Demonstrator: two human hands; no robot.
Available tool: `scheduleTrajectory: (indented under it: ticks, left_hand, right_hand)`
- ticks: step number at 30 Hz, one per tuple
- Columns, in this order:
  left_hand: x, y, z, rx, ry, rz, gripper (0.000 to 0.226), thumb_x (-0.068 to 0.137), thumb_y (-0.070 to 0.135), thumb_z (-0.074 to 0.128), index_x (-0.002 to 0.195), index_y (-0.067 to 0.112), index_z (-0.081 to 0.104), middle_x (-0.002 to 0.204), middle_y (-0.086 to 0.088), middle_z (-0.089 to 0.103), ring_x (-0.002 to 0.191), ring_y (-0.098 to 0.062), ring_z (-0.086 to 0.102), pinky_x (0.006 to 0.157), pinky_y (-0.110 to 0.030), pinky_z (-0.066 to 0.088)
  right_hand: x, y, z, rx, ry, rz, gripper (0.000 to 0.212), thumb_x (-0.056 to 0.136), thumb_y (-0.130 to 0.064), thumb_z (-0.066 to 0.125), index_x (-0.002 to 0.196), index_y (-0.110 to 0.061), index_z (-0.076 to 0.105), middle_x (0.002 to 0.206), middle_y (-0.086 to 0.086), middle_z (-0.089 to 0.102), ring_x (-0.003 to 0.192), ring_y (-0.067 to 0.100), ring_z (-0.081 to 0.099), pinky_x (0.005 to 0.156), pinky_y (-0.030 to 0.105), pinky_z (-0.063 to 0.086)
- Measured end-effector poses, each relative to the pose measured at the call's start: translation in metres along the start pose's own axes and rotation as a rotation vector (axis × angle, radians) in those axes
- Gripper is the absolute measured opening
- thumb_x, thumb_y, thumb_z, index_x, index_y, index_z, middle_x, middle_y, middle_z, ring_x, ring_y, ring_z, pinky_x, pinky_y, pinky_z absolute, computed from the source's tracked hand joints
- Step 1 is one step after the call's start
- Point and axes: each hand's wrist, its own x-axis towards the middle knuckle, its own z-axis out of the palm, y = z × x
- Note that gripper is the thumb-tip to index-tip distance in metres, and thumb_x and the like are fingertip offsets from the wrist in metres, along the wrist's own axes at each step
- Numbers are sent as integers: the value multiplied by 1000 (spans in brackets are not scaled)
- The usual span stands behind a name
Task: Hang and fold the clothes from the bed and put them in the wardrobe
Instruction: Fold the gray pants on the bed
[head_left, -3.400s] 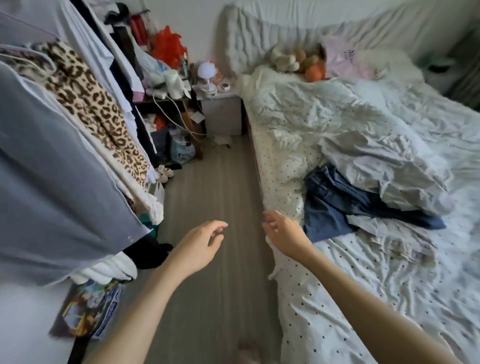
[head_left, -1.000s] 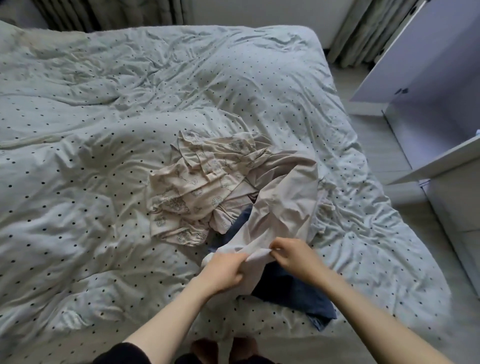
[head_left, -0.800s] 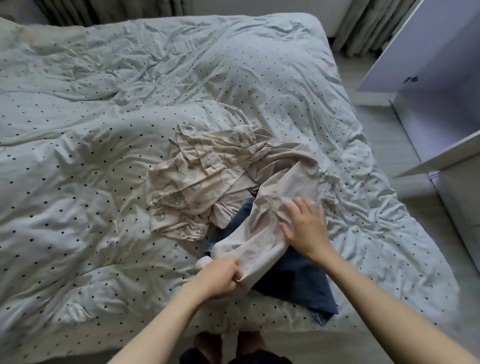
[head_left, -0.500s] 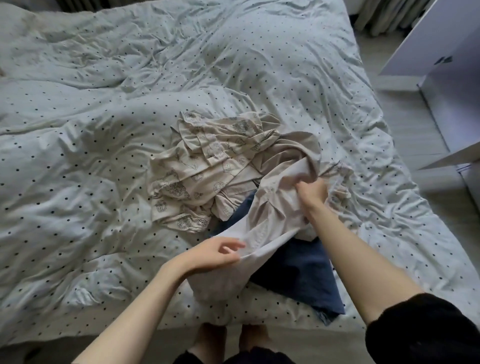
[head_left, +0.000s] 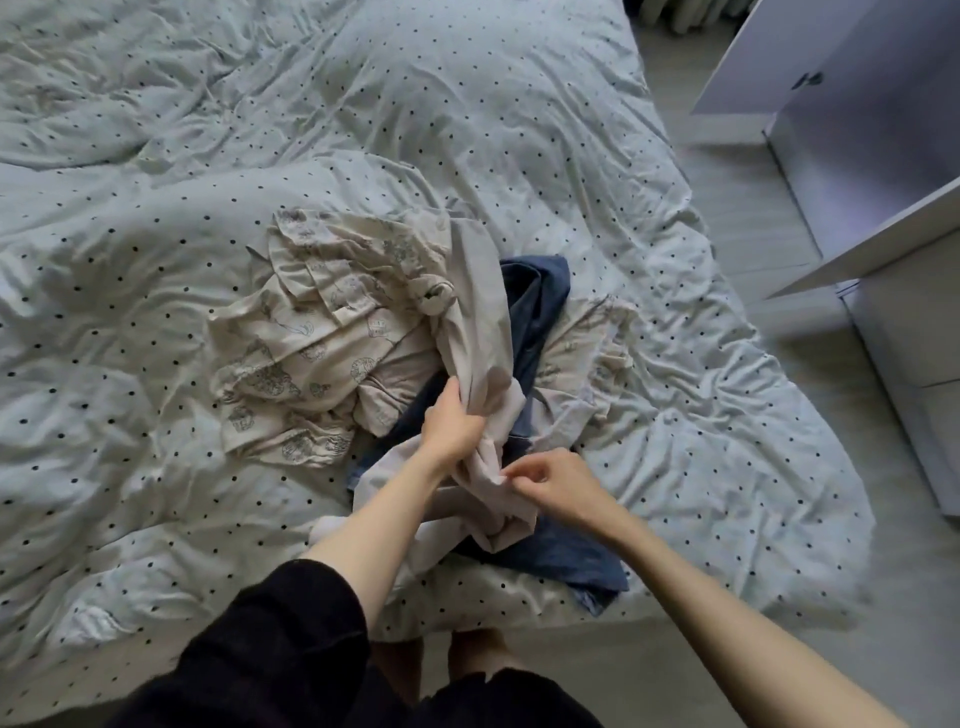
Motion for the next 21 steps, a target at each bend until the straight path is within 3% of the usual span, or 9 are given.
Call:
scheduleTrajectory:
  ticks: [2, 4, 7, 8, 10, 12, 16, 19, 21]
  left_hand:
    - [-9, -8, 2, 224, -80, 143, 44, 77, -1, 47, 116, 17, 58, 112, -9, 64, 109, -29, 56, 88, -34, 44]
    - [-19, -17, -1, 424, -314, 276, 33, 76, -1, 49, 88, 25, 65, 104, -10, 65, 106, -30, 58, 82, -35, 45]
    - [-37, -27, -11, 543, -652, 251, 36, 72, -4, 50, 83, 26, 67, 104, -3, 66, 101, -20, 59, 83, -34, 46]
    - [-39, -30, -15, 527, -723, 219, 36, 72, -4, 51, 91, 20, 70, 104, -2, 67, 97, -14, 58, 83, -31, 46]
    - [-40, -28, -22, 443, -803, 153, 21, 80, 6, 58, 96, 11, 68, 91, -3, 67, 84, -6, 55, 74, -21, 45]
    - [-35, -22, -30, 348, -638, 108, 23, 85, 32, 64, 95, 13, 69, 79, 6, 62, 74, -2, 55, 65, -14, 42]
    - [-11, -8, -48, 428, 208, 364, 48, 80, 40, 68, 121, 20, 54, 120, -5, 51, 114, -20, 48, 94, -35, 41]
    - [12, 8, -56, 834, 191, 496, 91, 77, 42, 69, 149, 33, 13, 155, -9, 10, 142, -31, 8, 111, -51, 17]
    - [24, 17, -53, 1059, 82, 554, 83, 83, 35, 61, 148, 34, 10, 154, -6, 11, 143, -30, 7, 111, -55, 6]
  right_hand:
    - [11, 6, -18, 189, 245, 104, 18, 91, -21, 58, 100, -11, 70, 99, 3, 70, 94, 16, 63, 87, 31, 48]
    - [30, 4, -36, 392, 401, 201, 41, 90, -38, 59, 118, -9, 58, 113, 6, 62, 106, 20, 58, 94, 34, 45]
    - [62, -8, -48, 531, 291, 285, 84, 85, -53, 59, 146, -8, 26, 138, 7, 47, 121, 20, 49, 95, 34, 44]
    - [71, -11, -45, 516, 256, 280, 81, 85, -48, 62, 146, -7, 27, 135, 7, 49, 116, 20, 52, 86, 30, 47]
    - [81, -19, -33, 479, 236, 230, 42, 85, -23, 65, 122, -5, 55, 111, 9, 62, 95, 20, 57, 67, 25, 44]
    - [84, -24, -18, 457, 287, 228, 5, 83, -9, 58, 83, -5, 61, 79, 10, 59, 76, 20, 53, 62, 28, 37]
    - [63, -22, -13, 416, 272, 99, 17, 84, -6, 60, 79, 9, 61, 72, 13, 58, 70, 14, 50, 62, 28, 36]
    - [41, -15, -27, 361, 141, 30, 19, 82, -3, 63, 64, 1, 58, 65, 2, 52, 63, 4, 45, 55, 19, 33]
    - [33, -8, -36, 316, 117, 19, 34, 81, -1, 64, 53, -14, 49, 56, -8, 45, 54, -2, 38, 50, 16, 28]
